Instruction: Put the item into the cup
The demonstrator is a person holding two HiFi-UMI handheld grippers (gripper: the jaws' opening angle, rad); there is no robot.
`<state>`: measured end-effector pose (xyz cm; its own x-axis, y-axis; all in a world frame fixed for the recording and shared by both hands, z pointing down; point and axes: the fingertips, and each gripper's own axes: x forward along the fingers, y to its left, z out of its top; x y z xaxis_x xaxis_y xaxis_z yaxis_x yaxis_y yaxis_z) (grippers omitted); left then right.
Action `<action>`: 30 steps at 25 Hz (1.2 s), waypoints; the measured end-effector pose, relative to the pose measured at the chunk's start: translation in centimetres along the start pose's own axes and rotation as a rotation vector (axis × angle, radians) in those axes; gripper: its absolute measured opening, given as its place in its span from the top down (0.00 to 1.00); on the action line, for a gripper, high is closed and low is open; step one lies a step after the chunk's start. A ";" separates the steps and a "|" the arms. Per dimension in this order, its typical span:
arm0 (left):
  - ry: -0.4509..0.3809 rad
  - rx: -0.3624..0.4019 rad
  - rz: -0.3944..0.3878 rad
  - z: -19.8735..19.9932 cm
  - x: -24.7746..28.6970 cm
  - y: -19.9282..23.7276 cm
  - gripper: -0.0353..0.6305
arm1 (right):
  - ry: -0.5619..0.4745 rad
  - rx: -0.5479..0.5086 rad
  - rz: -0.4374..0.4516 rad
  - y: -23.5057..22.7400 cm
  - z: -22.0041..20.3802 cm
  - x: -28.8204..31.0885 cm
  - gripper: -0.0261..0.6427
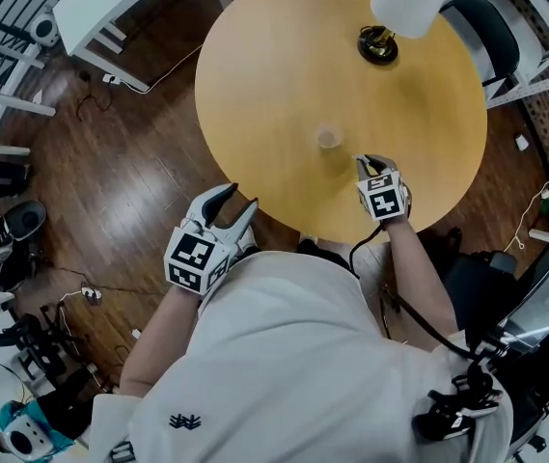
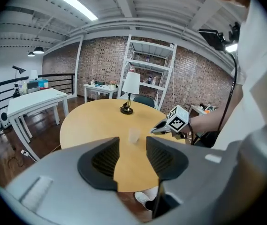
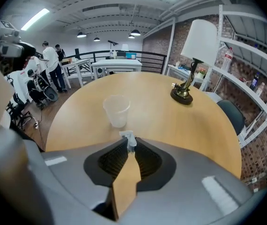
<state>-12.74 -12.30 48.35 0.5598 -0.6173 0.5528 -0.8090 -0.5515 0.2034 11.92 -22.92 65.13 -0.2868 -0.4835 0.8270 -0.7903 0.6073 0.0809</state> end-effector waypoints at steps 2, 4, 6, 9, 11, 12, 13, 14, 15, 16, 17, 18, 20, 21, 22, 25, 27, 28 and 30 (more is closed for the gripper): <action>-0.005 0.006 -0.018 0.1 0.1 0.3 0.70 | -0.028 -0.009 -0.007 0.4 1.8 -1.2 0.89; -0.010 0.011 -0.032 0.4 0.3 0.4 0.70 | -0.053 -0.019 -0.005 0.6 3.7 -2.0 0.89; -0.017 0.019 -0.041 0.5 0.4 0.6 0.70 | -0.075 -0.035 0.002 1.1 5.4 -2.2 0.89; -0.021 0.024 -0.039 0.4 0.1 1.3 0.70 | -0.090 -0.065 0.010 1.9 7.3 -1.6 0.89; -0.018 0.023 -0.030 0.3 -0.2 1.8 0.70 | -0.087 -0.082 0.013 2.1 8.1 -0.9 0.89; -0.017 0.022 -0.023 0.3 -0.3 2.1 0.70 | -0.080 -0.091 0.016 2.1 8.4 -0.4 0.89; -0.017 0.018 -0.015 0.3 -0.5 2.4 0.70 | -0.068 -0.102 0.018 2.2 8.5 0.2 0.89; -0.018 0.013 -0.006 0.3 -0.7 2.8 0.70 | -0.055 -0.116 0.021 2.3 8.5 0.8 0.89; -0.018 0.007 0.003 0.3 -0.8 3.1 0.70 | -0.039 -0.130 0.025 2.4 8.4 1.4 0.89; -0.019 0.001 0.012 0.2 -1.0 3.3 0.70 | -0.024 -0.143 0.029 2.4 8.3 2.0 0.89; -0.019 -0.005 0.021 0.1 -1.2 3.5 0.70 | -0.011 -0.156 0.032 2.5 8.1 2.6 0.89; -0.020 -0.010 0.029 0.0 -1.4 3.7 0.70 | 0.000 -0.167 0.035 2.5 7.9 3.1 0.89; -0.020 -0.019 0.047 -0.2 -1.8 4.1 0.70 | 0.020 -0.180 0.039 2.7 7.6 3.8 0.89; -0.020 -0.025 0.055 -0.3 -2.0 4.3 0.70 | 0.028 -0.184 0.040 2.7 7.6 4.1 0.88; -0.019 -0.030 0.062 -0.4 -2.1 4.4 0.70 | 0.033 -0.189 0.042 2.8 7.6 4.3 0.87; -0.017 -0.047 0.075 -0.8 -2.0 4.7 0.70 | 0.045 -0.214 0.050 2.8 7.9 4.8 0.84; -0.016 -0.054 0.077 -0.9 -1.9 4.6 0.70 | 0.054 -0.218 0.055 2.9 7.8 5.0 0.83; -0.015 -0.057 0.077 -0.9 -1.8 4.6 0.70 | 0.057 -0.217 0.058 2.9 7.7 5.0 0.82; -0.013 -0.061 0.076 -0.9 -1.8 4.5 0.70 | 0.059 -0.221 0.061 3.0 7.9 5.0 0.81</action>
<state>-17.59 -13.16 49.03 0.4986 -0.6636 0.5576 -0.8584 -0.4677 0.2109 3.83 -28.44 65.13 -0.2931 -0.4079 0.8647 -0.6326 0.7609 0.1445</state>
